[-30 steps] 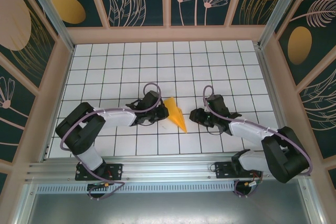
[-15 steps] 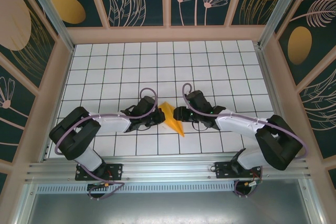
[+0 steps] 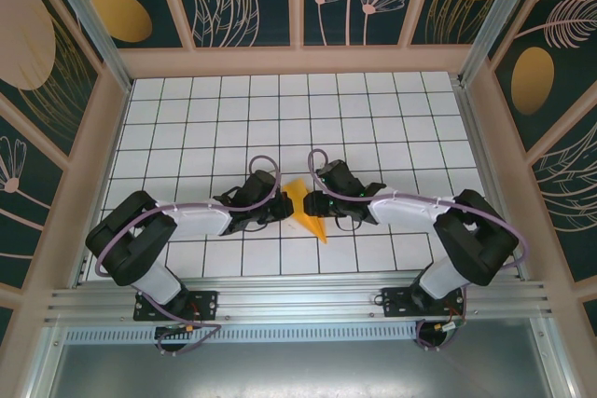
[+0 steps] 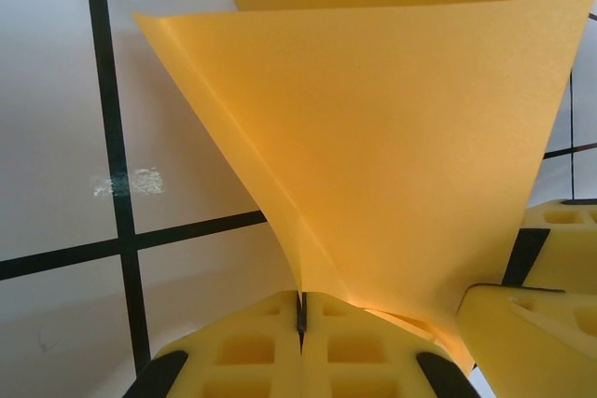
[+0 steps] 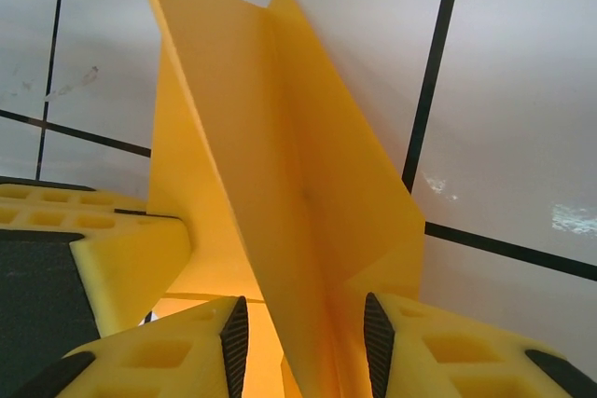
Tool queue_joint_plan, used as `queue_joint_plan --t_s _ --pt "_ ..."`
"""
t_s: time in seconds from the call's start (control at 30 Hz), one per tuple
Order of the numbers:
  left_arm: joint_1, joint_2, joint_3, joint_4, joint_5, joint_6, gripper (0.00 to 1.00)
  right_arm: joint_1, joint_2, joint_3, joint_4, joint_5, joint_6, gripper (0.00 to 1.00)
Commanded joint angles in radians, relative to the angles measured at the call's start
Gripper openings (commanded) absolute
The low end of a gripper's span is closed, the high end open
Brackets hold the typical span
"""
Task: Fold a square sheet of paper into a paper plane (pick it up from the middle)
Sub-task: Move the paper plane to the center of the table.
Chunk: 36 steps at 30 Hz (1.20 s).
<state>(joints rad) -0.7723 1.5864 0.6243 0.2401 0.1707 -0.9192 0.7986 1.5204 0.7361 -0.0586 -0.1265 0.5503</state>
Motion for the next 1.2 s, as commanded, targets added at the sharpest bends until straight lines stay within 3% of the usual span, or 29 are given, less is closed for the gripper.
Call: queue_joint_plan --t_s 0.0,0.6,0.87,1.17 --pt "0.004 -0.004 -0.015 -0.016 -0.02 0.025 0.03 0.005 0.023 0.032 -0.026 0.006 -0.028 0.42" --pt "0.004 0.012 -0.005 -0.035 -0.034 0.028 0.04 0.032 0.037 0.062 -0.033 -0.084 -0.053 0.41" --pt "0.004 0.028 -0.014 -0.031 -0.036 0.034 0.03 0.03 -0.042 0.072 -0.095 0.089 -0.05 0.42" --pt "0.004 0.027 -0.011 -0.016 -0.027 0.034 0.04 0.053 0.015 0.086 -0.093 0.021 -0.084 0.43"
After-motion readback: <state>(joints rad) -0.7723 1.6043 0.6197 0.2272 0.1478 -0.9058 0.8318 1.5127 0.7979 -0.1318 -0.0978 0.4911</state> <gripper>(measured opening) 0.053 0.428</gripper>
